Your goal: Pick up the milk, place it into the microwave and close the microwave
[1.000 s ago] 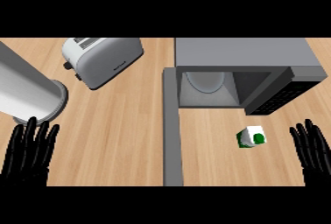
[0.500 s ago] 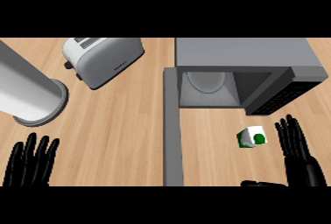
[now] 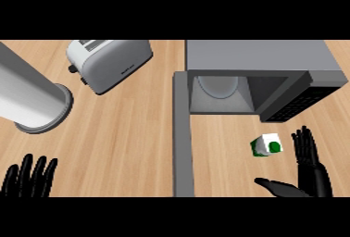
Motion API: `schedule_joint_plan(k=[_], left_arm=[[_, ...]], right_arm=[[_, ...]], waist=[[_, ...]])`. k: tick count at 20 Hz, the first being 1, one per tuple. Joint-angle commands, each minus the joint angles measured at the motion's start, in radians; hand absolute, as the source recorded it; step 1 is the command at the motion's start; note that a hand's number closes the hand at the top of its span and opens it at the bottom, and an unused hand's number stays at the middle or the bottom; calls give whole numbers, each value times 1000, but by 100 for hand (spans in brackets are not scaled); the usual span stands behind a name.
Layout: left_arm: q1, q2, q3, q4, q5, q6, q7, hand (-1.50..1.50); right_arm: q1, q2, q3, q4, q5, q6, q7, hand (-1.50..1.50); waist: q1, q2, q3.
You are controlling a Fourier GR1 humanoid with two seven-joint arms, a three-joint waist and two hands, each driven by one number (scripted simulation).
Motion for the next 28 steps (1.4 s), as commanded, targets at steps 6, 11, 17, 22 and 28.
schedule_joint_plan(k=[6,11,17,22,28], left_arm=[[35,7,43,12,24,-46,-31,-150],[57,-7,4,-93,24,-8,35,-150],[98,1,35,-34,28,-70,-53,-150],[81,-7,17,-55,25,-37,-19,-150],[118,18,57,19,45,-115,-88,-150]], right_arm=[[-87,-3,-21,282,35,-48,-183,-150],[-211,-96,-102,577,6,8,-367,-150],[-270,-107,-104,788,32,-17,-521,-150],[-334,-108,-71,811,47,-33,-496,-150],[-454,-130,-92,957,45,-14,-558,-150]], waist=[[-2,-1,0],[2,1,0],[5,0,0],[1,0,0],[7,1,0]])
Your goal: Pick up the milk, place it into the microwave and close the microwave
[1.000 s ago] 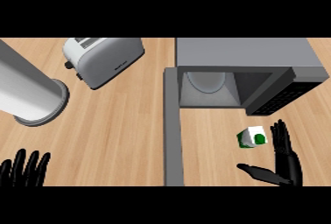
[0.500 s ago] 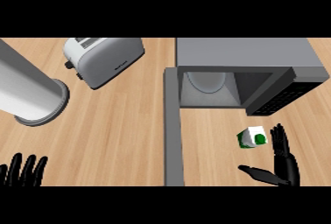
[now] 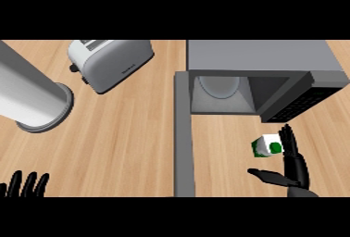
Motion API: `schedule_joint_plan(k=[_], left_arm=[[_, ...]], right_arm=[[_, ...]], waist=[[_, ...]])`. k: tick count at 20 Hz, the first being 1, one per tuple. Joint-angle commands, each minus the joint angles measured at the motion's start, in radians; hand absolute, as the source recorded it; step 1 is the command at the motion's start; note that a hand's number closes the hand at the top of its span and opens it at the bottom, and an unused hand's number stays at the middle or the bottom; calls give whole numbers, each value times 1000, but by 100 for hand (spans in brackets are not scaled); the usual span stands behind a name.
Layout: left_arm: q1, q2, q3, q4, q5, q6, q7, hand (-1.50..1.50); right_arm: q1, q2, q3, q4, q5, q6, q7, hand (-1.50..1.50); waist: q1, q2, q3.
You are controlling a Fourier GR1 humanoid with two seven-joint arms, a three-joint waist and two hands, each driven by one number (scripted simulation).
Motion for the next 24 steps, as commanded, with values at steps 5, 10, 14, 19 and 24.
schedule_joint_plan(k=[5,10,14,19,24], left_arm=[[54,-9,-4,-8,-29,-16,-39,-150],[-106,6,62,81,2,2,13,-150],[-61,12,56,19,40,-2,27,-150],[-57,13,26,22,35,-4,39,-150],[18,33,19,-7,34,-38,1,-150]], right_arm=[[18,-2,19,-29,-27,57,-23,-150],[-96,14,-2,99,-18,-34,-49,-150],[-102,-17,-42,113,-34,-91,-75,150],[-153,-36,-56,211,-3,-130,-142,150],[-208,-30,-91,183,-23,-212,-114,150]], waist=[[-8,-3,-1],[-5,0,0],[-2,0,0],[11,7,2],[17,6,2]])
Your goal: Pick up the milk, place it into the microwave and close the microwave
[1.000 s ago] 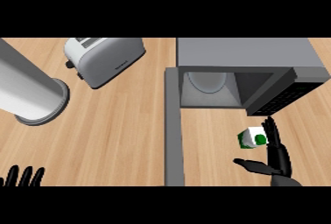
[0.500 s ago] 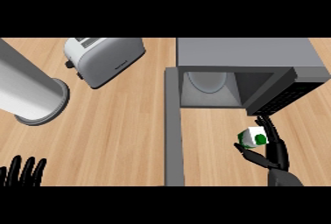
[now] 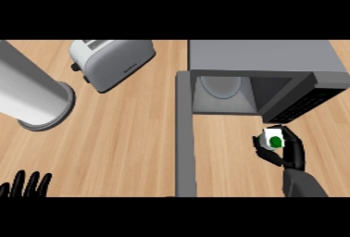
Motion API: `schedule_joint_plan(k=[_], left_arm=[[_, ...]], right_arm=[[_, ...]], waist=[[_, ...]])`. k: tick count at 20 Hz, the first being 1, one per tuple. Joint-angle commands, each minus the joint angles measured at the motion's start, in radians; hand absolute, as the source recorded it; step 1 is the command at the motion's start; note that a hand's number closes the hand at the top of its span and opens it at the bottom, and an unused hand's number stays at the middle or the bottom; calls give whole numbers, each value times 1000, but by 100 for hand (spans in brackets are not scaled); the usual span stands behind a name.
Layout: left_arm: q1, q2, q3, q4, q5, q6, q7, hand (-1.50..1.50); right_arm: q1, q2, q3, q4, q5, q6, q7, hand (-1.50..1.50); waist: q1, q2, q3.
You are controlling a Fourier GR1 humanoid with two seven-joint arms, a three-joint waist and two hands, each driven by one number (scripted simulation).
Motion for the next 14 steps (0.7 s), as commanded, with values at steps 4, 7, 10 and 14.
schedule_joint_plan(k=[4,7,10,14], left_arm=[[21,3,12,27,17,-33,-31,-150],[5,-4,7,15,-6,-15,-24,-150],[28,-13,-21,19,-17,-26,-34,-150],[-4,-13,-19,58,-36,-15,-47,-150]], right_arm=[[-20,36,-22,-11,-29,24,-141,150],[-78,84,1,-30,-17,-4,-97,150],[-117,159,1,-7,-7,-104,-107,150],[-91,147,10,-37,-11,-55,-115,150]], waist=[[-3,-2,-1],[-4,-3,-1],[3,-1,-1],[-8,-3,-2]])
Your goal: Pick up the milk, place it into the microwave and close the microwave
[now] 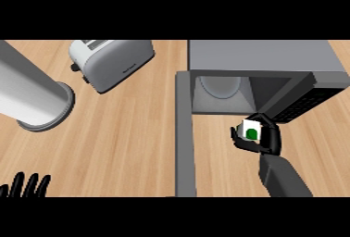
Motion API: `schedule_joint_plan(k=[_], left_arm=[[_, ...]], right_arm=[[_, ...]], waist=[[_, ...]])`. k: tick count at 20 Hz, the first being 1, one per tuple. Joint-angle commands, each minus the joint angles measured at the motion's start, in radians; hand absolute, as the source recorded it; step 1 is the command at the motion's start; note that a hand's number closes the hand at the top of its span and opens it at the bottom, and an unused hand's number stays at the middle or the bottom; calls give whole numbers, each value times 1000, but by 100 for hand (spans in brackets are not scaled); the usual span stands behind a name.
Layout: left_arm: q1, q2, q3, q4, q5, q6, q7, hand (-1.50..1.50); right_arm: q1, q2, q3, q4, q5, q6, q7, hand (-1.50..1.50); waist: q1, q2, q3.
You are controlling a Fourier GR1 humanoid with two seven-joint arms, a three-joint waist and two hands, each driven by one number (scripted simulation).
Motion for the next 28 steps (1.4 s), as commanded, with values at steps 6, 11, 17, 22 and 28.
schedule_joint_plan(k=[6,11,17,22,28], left_arm=[[21,-18,-31,-4,-29,9,-34,-150],[83,-17,-40,-86,6,-24,34,-150],[92,-10,-22,-49,9,-42,-14,-150],[82,-18,-45,-51,-1,11,-1,-150],[88,-18,-21,-66,7,-7,-5,-150]], right_arm=[[122,61,76,-235,2,-25,-2,150],[277,77,213,-534,-12,-50,142,150],[539,63,317,-932,38,-36,371,150],[711,73,417,-1205,-15,58,457,150],[679,78,521,-1292,-164,34,551,150]], waist=[[-23,-9,-2],[-32,-13,-3],[-33,-12,-3],[-33,-10,-3],[-17,-6,-2]])
